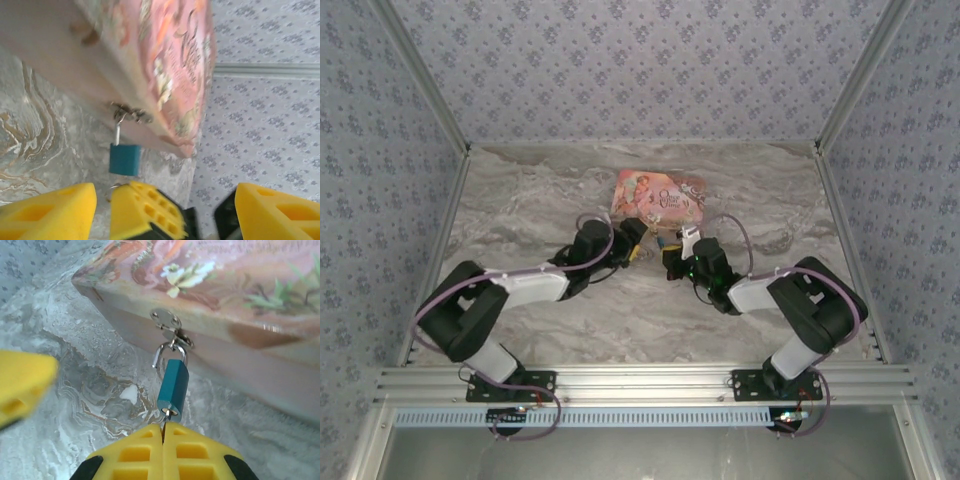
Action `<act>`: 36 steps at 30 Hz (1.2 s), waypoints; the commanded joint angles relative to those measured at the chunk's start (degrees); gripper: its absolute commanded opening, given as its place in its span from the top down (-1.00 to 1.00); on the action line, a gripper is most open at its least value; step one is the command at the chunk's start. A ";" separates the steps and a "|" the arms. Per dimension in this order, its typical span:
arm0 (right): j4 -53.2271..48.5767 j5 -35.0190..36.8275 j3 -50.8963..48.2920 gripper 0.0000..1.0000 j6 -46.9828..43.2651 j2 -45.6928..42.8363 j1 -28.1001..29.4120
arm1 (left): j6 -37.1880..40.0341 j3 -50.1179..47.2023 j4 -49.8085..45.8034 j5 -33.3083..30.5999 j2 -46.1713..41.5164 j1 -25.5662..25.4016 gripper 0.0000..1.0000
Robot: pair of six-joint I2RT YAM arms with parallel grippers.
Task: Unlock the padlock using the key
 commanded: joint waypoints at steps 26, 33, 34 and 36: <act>-10.83 -9.06 -2.09 -0.11 22.99 -4.97 -9.83 | 46.02 35.03 -44.49 16.57 14.23 19.41 -0.77; -8.63 -19.54 0.75 -0.35 16.56 -3.75 -12.84 | 49.85 43.51 -49.81 17.55 24.08 19.59 -0.70; -8.39 -20.26 1.28 -0.36 16.59 -3.47 -13.51 | 49.81 43.77 -50.22 17.36 24.95 19.58 -0.68; -7.67 -22.17 2.43 -0.37 16.15 -2.66 -14.84 | 49.65 42.96 -49.89 17.44 25.67 19.50 -0.64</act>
